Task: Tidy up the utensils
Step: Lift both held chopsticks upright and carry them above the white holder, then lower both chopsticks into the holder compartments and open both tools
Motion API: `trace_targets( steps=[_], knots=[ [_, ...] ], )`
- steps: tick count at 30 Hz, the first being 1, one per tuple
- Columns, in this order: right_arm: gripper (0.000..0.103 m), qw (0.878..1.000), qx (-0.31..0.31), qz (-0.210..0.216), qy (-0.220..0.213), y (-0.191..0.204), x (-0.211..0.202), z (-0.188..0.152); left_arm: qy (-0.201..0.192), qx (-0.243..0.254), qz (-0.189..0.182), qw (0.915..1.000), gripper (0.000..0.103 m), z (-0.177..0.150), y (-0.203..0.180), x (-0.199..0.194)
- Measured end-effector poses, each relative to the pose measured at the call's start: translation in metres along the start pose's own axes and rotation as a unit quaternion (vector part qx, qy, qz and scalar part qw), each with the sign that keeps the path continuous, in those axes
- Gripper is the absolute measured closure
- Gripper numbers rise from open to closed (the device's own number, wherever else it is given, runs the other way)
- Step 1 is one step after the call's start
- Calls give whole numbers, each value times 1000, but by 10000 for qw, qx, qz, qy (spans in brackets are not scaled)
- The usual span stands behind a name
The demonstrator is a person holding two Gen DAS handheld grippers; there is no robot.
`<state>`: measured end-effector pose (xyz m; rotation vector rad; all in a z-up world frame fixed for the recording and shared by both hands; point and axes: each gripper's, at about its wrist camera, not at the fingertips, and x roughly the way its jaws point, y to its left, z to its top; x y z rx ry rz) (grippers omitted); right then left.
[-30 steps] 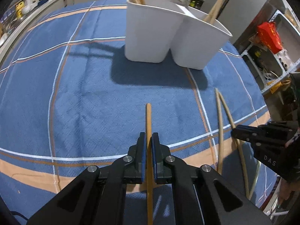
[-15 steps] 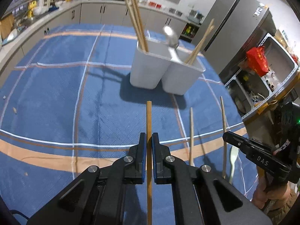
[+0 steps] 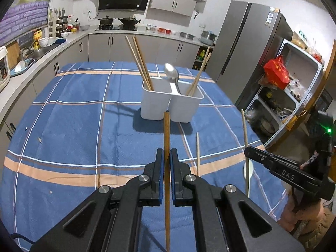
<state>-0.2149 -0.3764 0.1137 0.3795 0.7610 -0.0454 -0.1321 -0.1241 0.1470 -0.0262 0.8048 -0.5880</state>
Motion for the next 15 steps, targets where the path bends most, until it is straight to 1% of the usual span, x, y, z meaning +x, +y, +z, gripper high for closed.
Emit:
trace_targets(
  steps=[7,15],
  knots=[
    [97,9996,-3,45,-295,2,-16,4,-279,-14,-78,9996,98,4,-2,-26],
    [97,9986,13,57,-530,3,-18,18,-567,2,-171,9982,98,19,-3,-44]
  ],
)
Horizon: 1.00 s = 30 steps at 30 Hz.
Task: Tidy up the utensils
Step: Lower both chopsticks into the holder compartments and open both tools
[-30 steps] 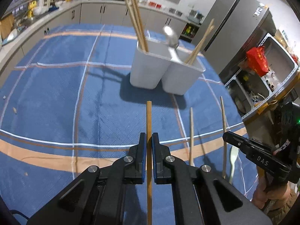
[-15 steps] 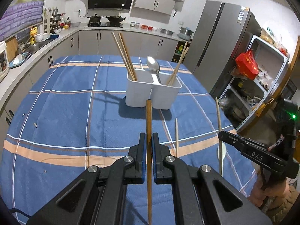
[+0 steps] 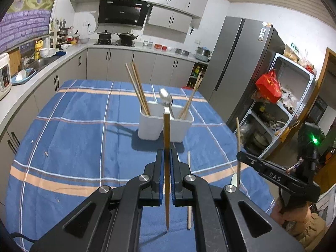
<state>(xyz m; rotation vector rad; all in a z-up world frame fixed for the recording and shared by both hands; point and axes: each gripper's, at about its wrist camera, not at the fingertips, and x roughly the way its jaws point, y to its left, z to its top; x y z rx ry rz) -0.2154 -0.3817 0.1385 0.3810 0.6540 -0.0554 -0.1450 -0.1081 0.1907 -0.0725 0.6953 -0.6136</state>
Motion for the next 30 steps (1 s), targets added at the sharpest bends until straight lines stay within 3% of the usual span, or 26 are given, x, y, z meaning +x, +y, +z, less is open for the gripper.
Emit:
trace_targets(
  steps=[7,17,21,24,30],
  knots=[
    [97,9993,-86,38,-371,8,6,36,-371,-122,-153,9991,98,41,9,-9],
    [97,9917,-31,232,-1266,27,37,135,-1099,-59,-286,9935,98,145,14,-4],
    [97,9865,-138,21,-1634,42,65,170,-1249,117,-153,9920,98,183,9,28],
    [96,9828,-354,-304,-1786,52,92,182,-1114,151,-156,9935,98,202,6,67],
    [96,9797,-730,-850,-1662,53,152,186,-690,292,129,9971,98,207,5,147]
  ],
)
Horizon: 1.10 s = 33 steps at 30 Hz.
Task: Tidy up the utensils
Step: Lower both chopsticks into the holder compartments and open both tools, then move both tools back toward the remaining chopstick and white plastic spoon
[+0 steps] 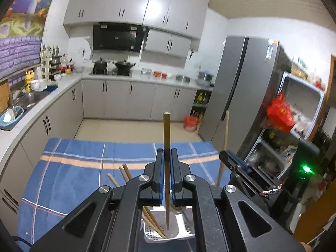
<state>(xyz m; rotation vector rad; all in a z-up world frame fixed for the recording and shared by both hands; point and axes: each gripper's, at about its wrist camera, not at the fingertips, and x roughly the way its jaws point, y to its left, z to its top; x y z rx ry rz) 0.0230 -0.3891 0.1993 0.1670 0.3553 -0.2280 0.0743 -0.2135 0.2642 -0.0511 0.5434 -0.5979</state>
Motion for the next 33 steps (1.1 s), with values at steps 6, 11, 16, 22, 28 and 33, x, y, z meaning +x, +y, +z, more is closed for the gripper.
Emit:
trace_targets(
  steps=[6,11,16,22,28,33],
  knots=[
    [96,9990,164,41,418,-11,23,-23,482,-160,-5,9987,98,-24,9,41],
    [96,9978,196,171,610,-16,20,-34,506,-272,-15,9983,98,-31,16,36],
    [93,9973,207,254,659,-16,7,-33,471,-296,-21,9984,96,-33,19,18],
    [65,9986,131,306,403,-19,-45,-20,277,-376,71,9989,75,-35,21,-26],
    [44,9986,230,48,481,-51,-112,-35,229,-425,109,9988,60,-54,12,-77],
    [42,9907,644,-466,1108,-111,-154,-86,629,-483,63,9968,56,-94,0,-89]
  ],
)
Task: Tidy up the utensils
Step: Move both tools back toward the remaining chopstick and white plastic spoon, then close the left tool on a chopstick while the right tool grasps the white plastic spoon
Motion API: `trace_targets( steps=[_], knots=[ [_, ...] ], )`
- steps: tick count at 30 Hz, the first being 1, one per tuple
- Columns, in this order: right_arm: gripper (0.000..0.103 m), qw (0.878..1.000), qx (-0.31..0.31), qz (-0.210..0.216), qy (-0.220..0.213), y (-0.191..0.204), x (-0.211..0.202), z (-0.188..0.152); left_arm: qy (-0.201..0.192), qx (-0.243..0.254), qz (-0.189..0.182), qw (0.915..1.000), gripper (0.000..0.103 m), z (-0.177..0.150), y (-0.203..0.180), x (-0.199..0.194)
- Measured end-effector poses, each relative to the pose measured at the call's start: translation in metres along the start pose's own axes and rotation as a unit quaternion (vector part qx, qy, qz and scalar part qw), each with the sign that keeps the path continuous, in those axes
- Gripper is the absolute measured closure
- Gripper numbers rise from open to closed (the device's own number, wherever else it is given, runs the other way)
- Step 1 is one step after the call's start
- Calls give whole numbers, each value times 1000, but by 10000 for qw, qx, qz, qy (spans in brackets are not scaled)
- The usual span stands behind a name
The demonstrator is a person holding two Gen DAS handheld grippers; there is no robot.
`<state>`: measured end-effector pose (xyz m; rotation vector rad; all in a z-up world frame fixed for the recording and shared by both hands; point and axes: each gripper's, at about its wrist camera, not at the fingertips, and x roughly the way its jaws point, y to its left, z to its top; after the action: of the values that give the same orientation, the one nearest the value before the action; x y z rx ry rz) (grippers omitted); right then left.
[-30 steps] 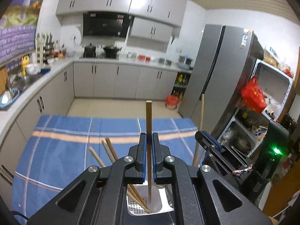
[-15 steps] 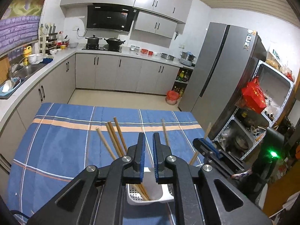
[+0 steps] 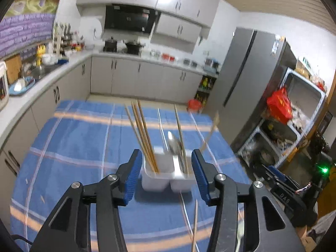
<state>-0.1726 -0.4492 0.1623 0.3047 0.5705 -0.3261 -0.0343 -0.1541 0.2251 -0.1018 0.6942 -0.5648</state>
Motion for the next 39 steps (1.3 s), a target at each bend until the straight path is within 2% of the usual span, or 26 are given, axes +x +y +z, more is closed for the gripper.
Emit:
trace_targets(
  steps=[5,10,14,22,29,31,32,34,35,39],
  knots=[
    [42,9943,405,-309,938,-61,-8,-68,919,220,-69,9955,56,-56,-23,30],
    [42,9833,713,-157,1664,-87,-5,-120,1655,782,-176,9830,56,-104,-57,75],
    [42,9805,658,-193,1841,-89,3,-138,2085,1029,-264,9722,56,-124,-75,113],
    [42,9823,568,-135,1783,-95,30,-126,2315,1676,-80,9583,56,-130,-99,175],
    [44,9835,56,-108,1808,-76,53,-120,2671,2014,22,9424,56,-138,-104,208],
    [57,9827,-86,-182,1841,-71,56,-120,2611,2094,23,9423,56,-139,-106,209],
    [68,9820,-154,-207,1870,-69,56,-120,2572,2158,-28,9420,59,-139,-107,209],
    [79,9810,-127,-128,1930,-67,57,-120,2545,2283,-118,9397,96,-139,-110,206],
    [98,9799,-63,-69,1994,-68,57,-120,2584,2295,-171,9382,97,-138,-111,206],
    [102,9799,178,-36,1987,-74,53,-120,2525,1954,-355,9470,98,-134,-103,199]
  ],
)
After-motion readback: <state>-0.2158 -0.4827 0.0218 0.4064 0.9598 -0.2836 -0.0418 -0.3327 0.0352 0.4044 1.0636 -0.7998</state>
